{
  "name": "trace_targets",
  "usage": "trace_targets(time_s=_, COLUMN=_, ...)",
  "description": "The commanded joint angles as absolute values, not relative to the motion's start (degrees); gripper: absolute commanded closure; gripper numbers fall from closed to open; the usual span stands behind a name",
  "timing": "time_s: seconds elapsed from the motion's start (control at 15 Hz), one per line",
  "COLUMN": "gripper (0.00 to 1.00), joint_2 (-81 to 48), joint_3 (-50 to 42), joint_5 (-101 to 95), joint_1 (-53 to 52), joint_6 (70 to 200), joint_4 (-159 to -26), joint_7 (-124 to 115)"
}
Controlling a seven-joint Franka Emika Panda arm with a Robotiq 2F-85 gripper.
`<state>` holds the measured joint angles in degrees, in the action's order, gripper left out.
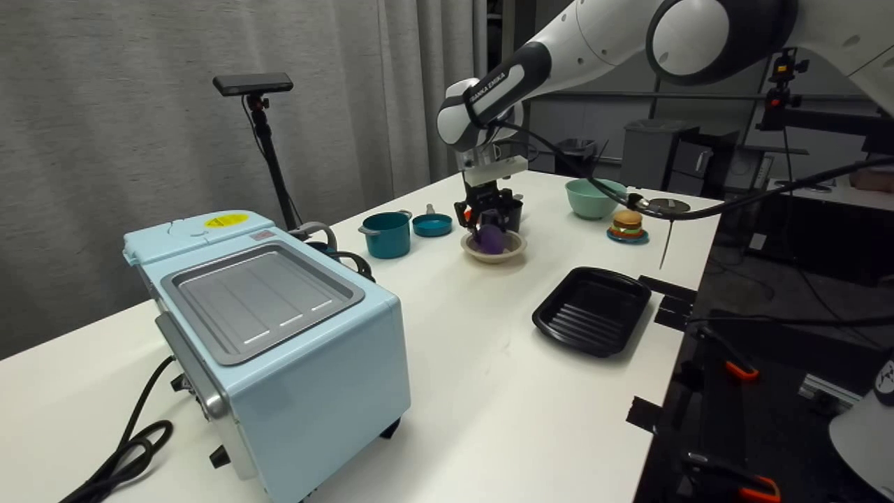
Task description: Put the purple plushie in the white bowl
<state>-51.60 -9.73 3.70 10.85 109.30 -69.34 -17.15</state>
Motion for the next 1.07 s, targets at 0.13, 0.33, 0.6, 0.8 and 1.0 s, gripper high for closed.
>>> trace_targets(time_s=0.13, gripper=0.00, joint_2=-47.16, joint_3=-9.46, joint_5=3.81, joint_1=10.49, joint_6=110.88, joint_4=-72.22, joint_7=-16.81)
trace_targets(time_s=0.33, gripper=0.00, joint_2=-44.69, joint_3=-9.45, joint_5=3.72, joint_1=10.18, joint_6=112.18, joint_4=-74.09, joint_7=-16.79)
trace_targets(time_s=0.6, gripper=0.00, joint_2=-41.08, joint_3=-9.58, joint_5=3.58, joint_1=9.77, joint_6=115.09, joint_4=-78.12, joint_7=-16.84)
trace_targets(time_s=0.8, gripper=0.00, joint_2=-38.00, joint_3=-9.68, joint_5=3.65, joint_1=9.46, joint_6=118.01, joint_4=-82.06, joint_7=-17.12)
trace_targets(time_s=1.0, gripper=0.00, joint_2=-40.08, joint_3=-9.61, joint_5=3.71, joint_1=9.92, joint_6=117.07, joint_4=-79.23, joint_7=-17.04)
